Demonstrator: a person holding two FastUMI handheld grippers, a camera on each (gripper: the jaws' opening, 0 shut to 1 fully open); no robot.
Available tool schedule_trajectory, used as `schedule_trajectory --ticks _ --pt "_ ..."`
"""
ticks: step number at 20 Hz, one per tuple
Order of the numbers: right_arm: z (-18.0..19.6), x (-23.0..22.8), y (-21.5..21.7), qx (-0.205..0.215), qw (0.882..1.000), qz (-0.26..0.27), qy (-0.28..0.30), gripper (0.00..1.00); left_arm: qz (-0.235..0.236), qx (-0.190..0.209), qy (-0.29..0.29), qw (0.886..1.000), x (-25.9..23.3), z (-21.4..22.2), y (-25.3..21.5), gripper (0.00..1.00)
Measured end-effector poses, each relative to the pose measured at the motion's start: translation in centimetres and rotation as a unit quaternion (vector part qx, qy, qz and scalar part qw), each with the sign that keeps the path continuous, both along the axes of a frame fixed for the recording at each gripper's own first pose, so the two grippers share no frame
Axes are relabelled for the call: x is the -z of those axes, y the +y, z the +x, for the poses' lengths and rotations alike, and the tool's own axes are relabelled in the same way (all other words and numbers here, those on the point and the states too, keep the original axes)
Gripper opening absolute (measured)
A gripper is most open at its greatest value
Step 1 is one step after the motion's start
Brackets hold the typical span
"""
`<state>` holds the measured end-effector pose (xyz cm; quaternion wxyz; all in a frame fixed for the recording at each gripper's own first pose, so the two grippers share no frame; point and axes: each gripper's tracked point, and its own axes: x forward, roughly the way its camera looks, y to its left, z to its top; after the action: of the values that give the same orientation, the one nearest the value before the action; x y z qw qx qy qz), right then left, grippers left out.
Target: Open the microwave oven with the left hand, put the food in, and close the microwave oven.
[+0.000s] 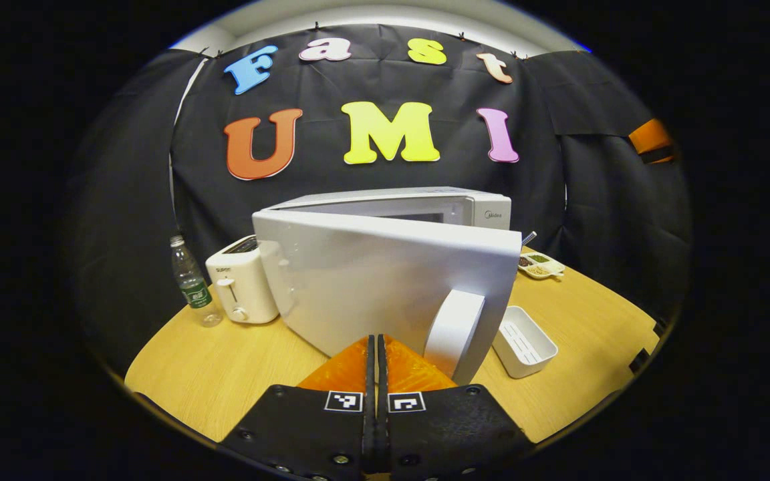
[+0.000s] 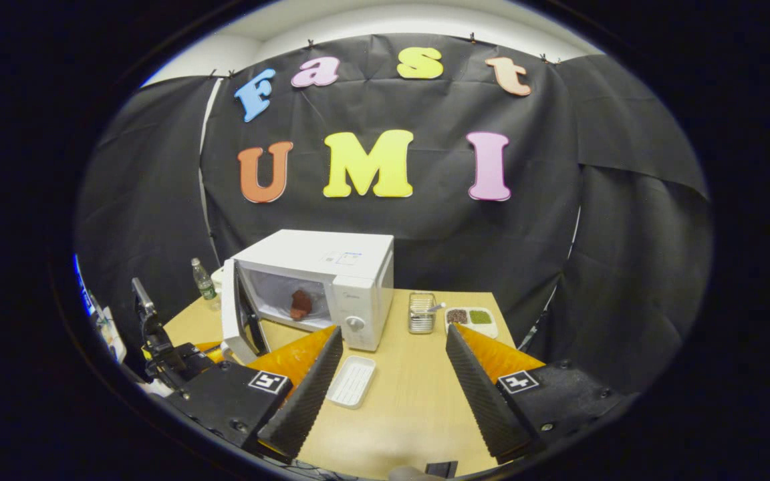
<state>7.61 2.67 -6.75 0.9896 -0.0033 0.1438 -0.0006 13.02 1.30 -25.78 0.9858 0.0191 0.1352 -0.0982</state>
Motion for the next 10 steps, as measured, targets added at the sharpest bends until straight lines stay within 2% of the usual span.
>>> schedule_trajectory --ticks 1,2,10 --pt "0.3 0.0 -0.4 0.0 1.0 0.002 0.0 0.91 -0.001 0.005 -0.003 1.0 -0.2 0.8 -0.8 0.0" --pt "0.6 -0.1 -0.9 0.001 1.0 0.002 0.001 0.99 -0.002 0.009 -0.006 1.0 -0.4 1.6 -1.6 0.0" --pt "1.7 0.4 -3.8 0.013 1.0 0.008 0.007 0.99 -0.008 0.031 -0.005 0.999 -0.3 7.2 -6.7 0.0"
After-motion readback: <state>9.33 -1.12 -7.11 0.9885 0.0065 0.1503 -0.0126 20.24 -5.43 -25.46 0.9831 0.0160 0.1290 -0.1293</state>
